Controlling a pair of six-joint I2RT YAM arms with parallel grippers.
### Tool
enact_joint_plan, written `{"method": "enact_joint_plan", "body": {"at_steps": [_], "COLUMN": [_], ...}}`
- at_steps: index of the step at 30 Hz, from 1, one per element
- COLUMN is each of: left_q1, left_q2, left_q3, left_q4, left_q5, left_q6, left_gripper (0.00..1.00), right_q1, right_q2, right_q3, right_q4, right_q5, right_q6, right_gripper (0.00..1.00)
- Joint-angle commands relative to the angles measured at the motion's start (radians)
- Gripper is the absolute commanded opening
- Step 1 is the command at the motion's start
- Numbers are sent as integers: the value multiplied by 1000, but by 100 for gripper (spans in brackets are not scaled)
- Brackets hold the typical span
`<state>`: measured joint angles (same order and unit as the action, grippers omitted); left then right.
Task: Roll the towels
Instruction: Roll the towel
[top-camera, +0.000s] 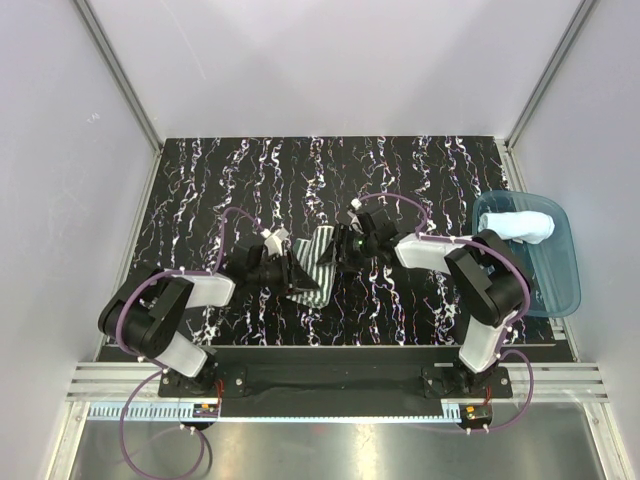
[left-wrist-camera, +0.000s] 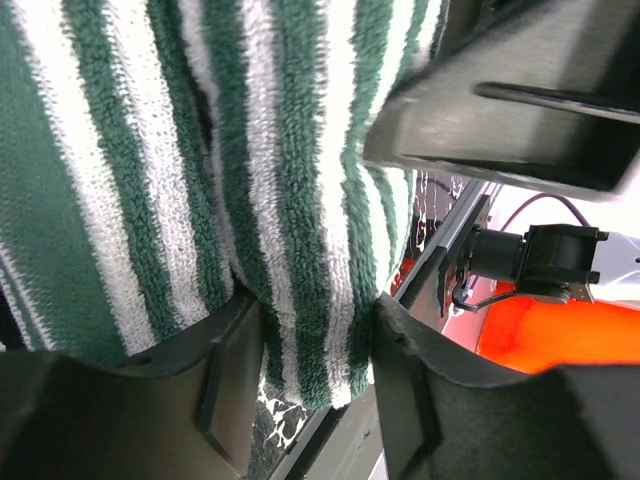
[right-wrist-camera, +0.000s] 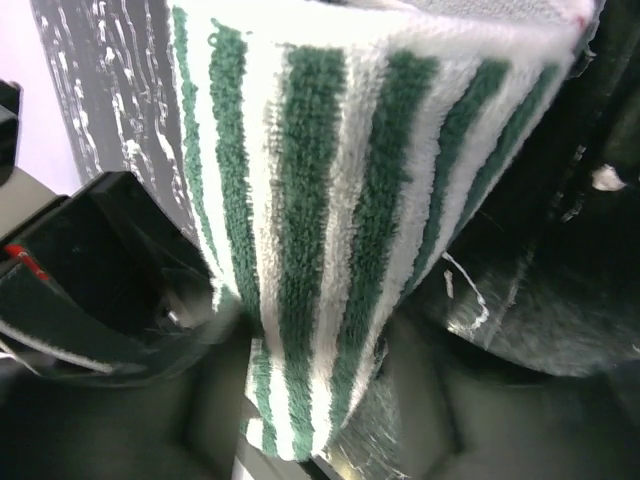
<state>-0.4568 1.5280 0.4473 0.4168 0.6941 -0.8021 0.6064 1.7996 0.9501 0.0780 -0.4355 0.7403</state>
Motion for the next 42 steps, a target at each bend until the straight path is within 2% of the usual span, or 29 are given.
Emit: {"method": "enact_joint_plan", "body": {"at_steps": [1, 3, 6, 11, 16, 17, 18, 20, 23, 26, 27, 30, 36, 42], "left_q1": [0, 0, 0, -2, -40, -51, -75, -104, -222, -313, -374, -478, -632, -686], "left_q2": [21, 12, -14, -89, -181, -195, -216, -239, -305, -341, -344, -338, -229, -89], "left_q3": [-15, -7, 11, 71, 142, 152, 178, 203, 252, 289, 298, 330, 418, 468], "left_q4": [-47, -68, -143, -352, -542, -562, -584, -656, -743, -779, -789, -822, -848, -825], "left_q5": [27, 9, -39, -162, -313, -338, -394, -465, -690, -847, -928, -1052, -1196, -1213], "left_q6": [15, 30, 63, 145, 198, 207, 213, 225, 244, 253, 254, 257, 271, 280], "left_gripper": [51, 55, 65, 78, 85, 97, 99, 99, 99, 99, 99, 99, 99, 99], "right_q1": [13, 18, 21, 21, 36, 39, 42, 53, 73, 92, 93, 104, 127, 135], "right_q2": [33, 37, 27, 3, -5, -3, -3, 1, 17, 32, 35, 47, 84, 84], "right_q3": [13, 4, 3, 18, 76, 87, 111, 136, 203, 229, 240, 265, 338, 335], "right_q4": [74, 78, 53, -32, -173, -196, -240, -288, -409, -466, -490, -543, -650, -653], "right_q5": [15, 18, 32, 75, 115, 124, 133, 155, 194, 236, 245, 274, 316, 322], "right_q6": [20, 25, 24, 19, -2, -7, -10, -16, -24, -18, -10, -2, -5, 2], "right_gripper": [52, 36, 27, 26, 26, 26, 26, 26, 25, 25, 25, 25, 25, 25]}}
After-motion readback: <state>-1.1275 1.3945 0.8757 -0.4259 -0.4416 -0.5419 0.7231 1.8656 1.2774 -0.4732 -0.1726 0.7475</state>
